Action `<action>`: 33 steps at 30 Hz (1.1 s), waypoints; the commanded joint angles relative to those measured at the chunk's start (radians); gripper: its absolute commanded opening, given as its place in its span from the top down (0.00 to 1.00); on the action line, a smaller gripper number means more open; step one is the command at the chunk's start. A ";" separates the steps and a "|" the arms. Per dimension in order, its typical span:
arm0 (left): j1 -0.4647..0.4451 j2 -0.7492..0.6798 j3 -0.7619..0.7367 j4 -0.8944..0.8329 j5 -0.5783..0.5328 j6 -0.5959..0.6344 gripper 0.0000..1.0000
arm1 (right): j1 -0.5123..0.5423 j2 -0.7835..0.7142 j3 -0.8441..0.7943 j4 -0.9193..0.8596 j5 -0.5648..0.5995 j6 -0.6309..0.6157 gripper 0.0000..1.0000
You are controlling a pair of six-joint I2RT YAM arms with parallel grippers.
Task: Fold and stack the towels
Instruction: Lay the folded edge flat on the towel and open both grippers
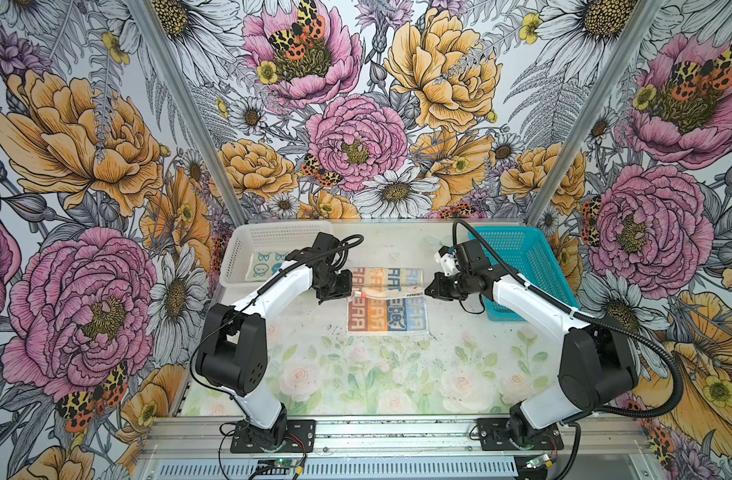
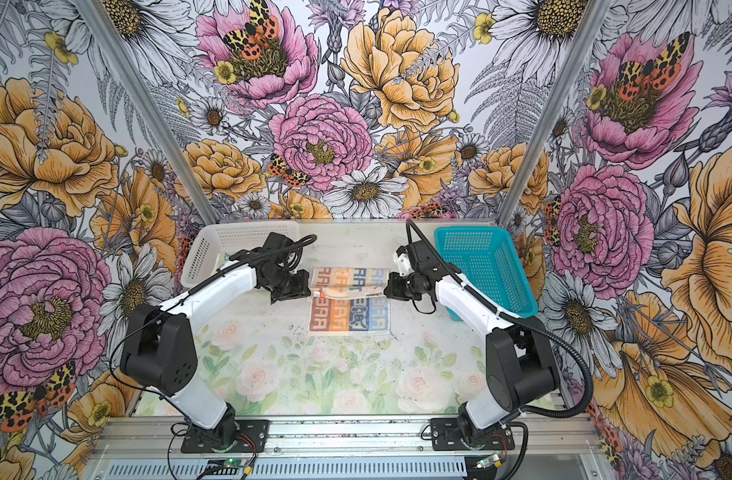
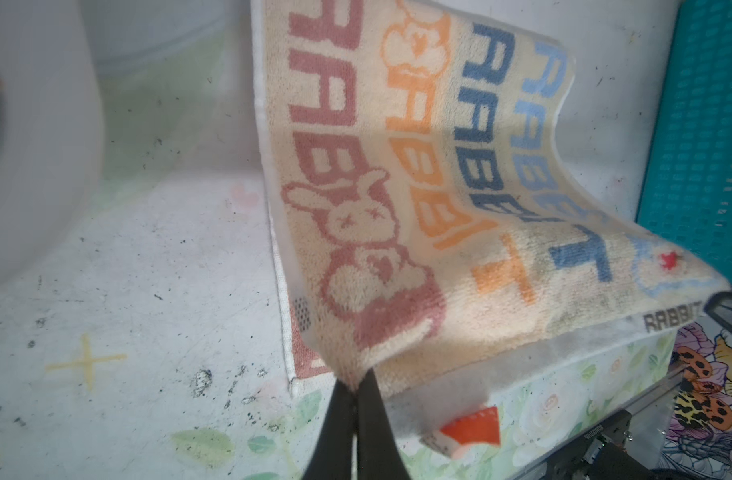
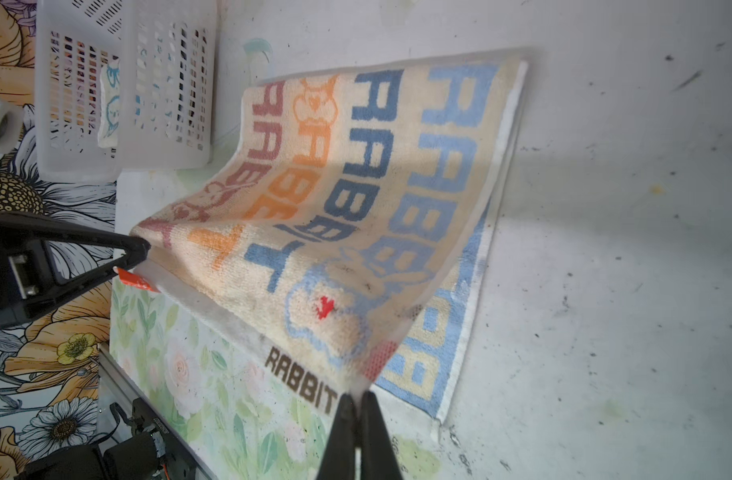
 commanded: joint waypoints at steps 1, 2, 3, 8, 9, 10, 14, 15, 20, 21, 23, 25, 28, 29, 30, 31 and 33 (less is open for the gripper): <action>-0.023 -0.003 -0.080 0.032 -0.023 -0.023 1.00 | 0.016 0.011 -0.060 0.002 0.014 0.008 1.00; -0.024 -0.004 -0.108 0.050 -0.023 -0.030 1.00 | 0.024 0.021 -0.077 0.010 0.014 0.009 1.00; -0.025 -0.002 -0.130 0.064 -0.020 -0.037 1.00 | 0.032 0.027 -0.091 0.021 0.014 0.012 1.00; -0.040 0.014 -0.210 0.126 -0.011 -0.058 1.00 | 0.058 0.075 -0.157 0.085 0.008 0.040 1.00; -0.043 0.023 -0.215 0.133 -0.009 -0.057 1.00 | 0.066 0.087 -0.162 0.097 0.007 0.046 1.00; -0.046 0.032 -0.220 0.139 -0.010 -0.058 1.00 | 0.072 0.097 -0.168 0.107 0.006 0.049 1.00; -0.061 0.056 -0.224 0.160 0.006 -0.060 1.00 | 0.081 0.135 -0.173 0.127 0.017 0.054 1.00; -0.069 0.059 -0.224 0.160 0.001 -0.060 1.00 | 0.081 0.139 -0.172 0.129 0.021 0.054 1.00; -0.080 0.078 -0.216 0.158 -0.005 -0.063 0.99 | 0.082 0.133 -0.165 0.126 0.051 0.055 1.00; -0.080 0.078 -0.216 0.156 -0.008 -0.063 0.97 | 0.081 0.133 -0.165 0.126 0.053 0.054 1.00; -0.080 0.076 -0.213 0.147 -0.017 -0.061 0.96 | 0.081 0.124 -0.173 0.126 0.069 0.058 1.00; -0.079 0.072 -0.202 0.132 -0.030 -0.058 0.97 | 0.081 0.105 -0.181 0.125 0.078 0.054 1.00; -0.078 0.057 -0.183 0.101 -0.051 -0.048 0.98 | 0.076 0.073 -0.183 0.119 0.075 0.048 1.00; -0.076 0.051 -0.179 0.095 -0.053 -0.046 0.98 | 0.073 0.065 -0.181 0.117 0.074 0.046 1.00; -0.077 0.044 -0.176 0.091 -0.051 -0.044 0.98 | 0.071 0.059 -0.183 0.116 0.076 0.047 1.00; -0.076 0.039 -0.174 0.089 -0.049 -0.046 0.98 | 0.067 0.055 -0.184 0.116 0.079 0.047 1.00; -0.078 0.038 -0.176 0.090 -0.044 -0.049 0.96 | 0.063 0.064 -0.185 0.116 0.076 0.043 1.00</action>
